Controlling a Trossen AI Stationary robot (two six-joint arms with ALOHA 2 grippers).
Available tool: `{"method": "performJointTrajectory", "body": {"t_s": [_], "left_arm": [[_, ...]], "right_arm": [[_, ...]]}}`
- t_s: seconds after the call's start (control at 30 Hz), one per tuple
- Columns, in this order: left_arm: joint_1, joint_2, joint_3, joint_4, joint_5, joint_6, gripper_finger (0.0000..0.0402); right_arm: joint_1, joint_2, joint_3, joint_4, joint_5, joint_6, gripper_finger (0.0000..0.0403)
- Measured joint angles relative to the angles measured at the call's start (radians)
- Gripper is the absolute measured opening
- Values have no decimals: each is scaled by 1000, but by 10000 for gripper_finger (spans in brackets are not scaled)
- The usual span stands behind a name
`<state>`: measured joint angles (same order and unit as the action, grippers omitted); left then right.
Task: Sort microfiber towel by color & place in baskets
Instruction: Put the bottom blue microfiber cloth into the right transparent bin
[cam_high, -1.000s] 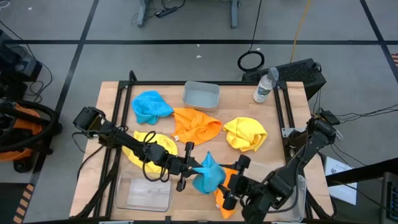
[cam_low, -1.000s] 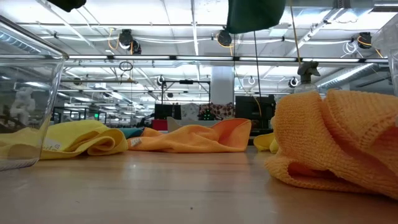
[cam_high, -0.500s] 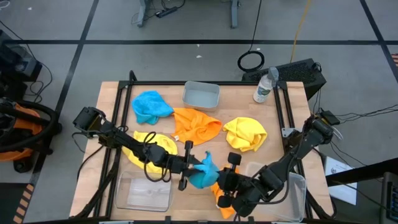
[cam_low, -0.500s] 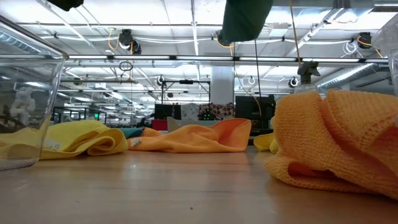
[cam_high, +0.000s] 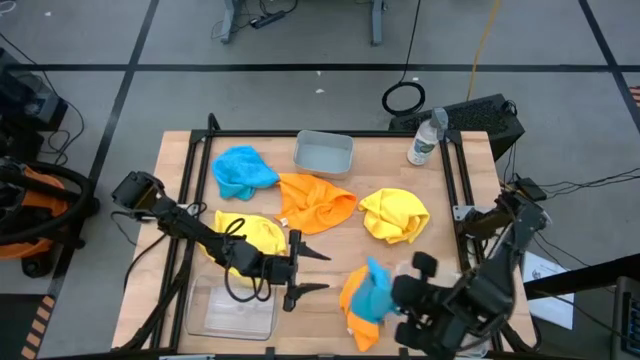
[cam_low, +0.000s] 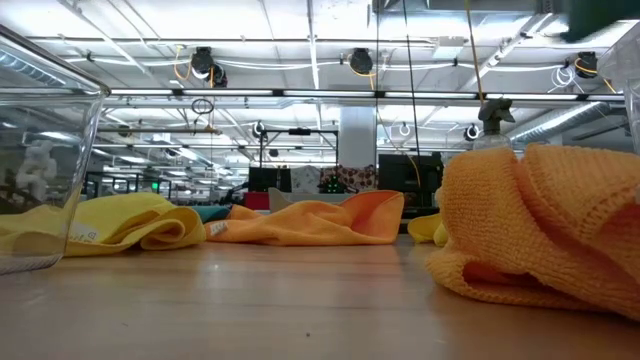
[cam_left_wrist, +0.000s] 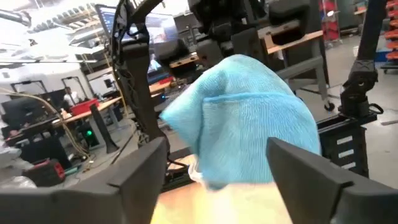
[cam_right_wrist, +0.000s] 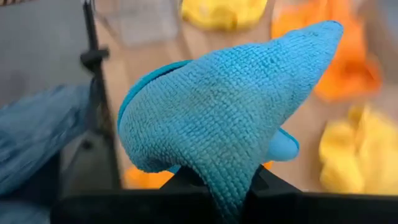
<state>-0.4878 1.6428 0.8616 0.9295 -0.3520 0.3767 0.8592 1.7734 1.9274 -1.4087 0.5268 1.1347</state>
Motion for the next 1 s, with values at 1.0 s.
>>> {"method": "performJointTrajectory", "body": {"t_s": [1.0], "left_arm": [[-14,-10,0,-58,-177,-5,309]], "right_arm": [[261,62,-137,-162,-273,457,8]]}}
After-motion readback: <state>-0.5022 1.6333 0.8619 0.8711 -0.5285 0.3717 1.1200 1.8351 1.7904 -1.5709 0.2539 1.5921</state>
